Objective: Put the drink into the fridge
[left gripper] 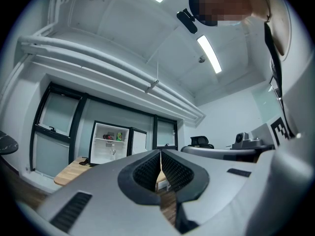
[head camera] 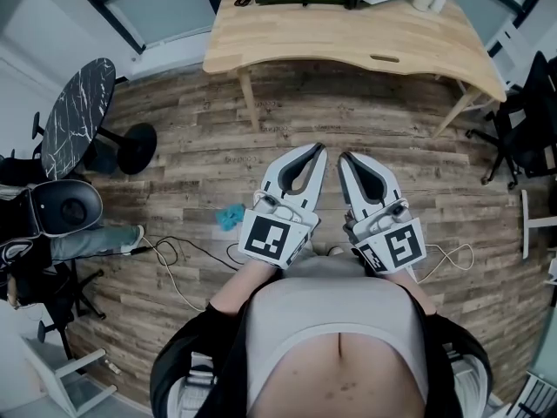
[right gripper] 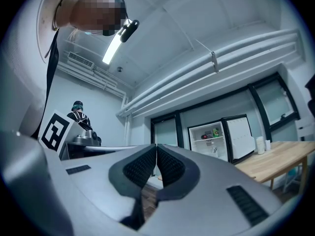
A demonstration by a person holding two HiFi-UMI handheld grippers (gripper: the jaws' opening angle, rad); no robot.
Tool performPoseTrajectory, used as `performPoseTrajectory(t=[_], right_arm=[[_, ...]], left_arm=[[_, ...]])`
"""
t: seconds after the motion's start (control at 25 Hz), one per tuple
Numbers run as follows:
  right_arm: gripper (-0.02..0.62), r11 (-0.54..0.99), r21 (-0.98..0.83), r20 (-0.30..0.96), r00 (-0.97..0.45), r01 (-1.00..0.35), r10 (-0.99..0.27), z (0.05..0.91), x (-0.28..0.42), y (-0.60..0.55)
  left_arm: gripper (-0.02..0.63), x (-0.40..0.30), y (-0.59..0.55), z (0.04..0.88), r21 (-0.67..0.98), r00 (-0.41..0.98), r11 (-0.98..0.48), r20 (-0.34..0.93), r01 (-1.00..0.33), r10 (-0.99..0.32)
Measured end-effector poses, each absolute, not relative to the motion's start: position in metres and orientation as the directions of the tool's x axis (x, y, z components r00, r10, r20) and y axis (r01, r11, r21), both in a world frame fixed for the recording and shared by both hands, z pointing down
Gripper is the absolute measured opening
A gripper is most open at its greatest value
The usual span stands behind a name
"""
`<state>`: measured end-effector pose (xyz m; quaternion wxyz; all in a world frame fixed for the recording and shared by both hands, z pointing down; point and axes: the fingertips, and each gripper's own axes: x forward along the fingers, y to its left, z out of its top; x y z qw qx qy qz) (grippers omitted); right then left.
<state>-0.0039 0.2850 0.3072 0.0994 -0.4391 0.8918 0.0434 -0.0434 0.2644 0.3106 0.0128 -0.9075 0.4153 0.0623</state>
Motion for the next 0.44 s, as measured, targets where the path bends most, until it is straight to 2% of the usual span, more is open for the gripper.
performPoseTrajectory(t=[0.44], right_arm=[[0.031, 0.617, -0.004, -0.21, -0.602, -0.787, -0.77, 0.3076, -0.0081, 0.2865]], left_arm=[[0.012, -0.0443, 0.2669, 0.312, 0.04, 0.649, -0.656, -0.107, -0.754, -0.753]])
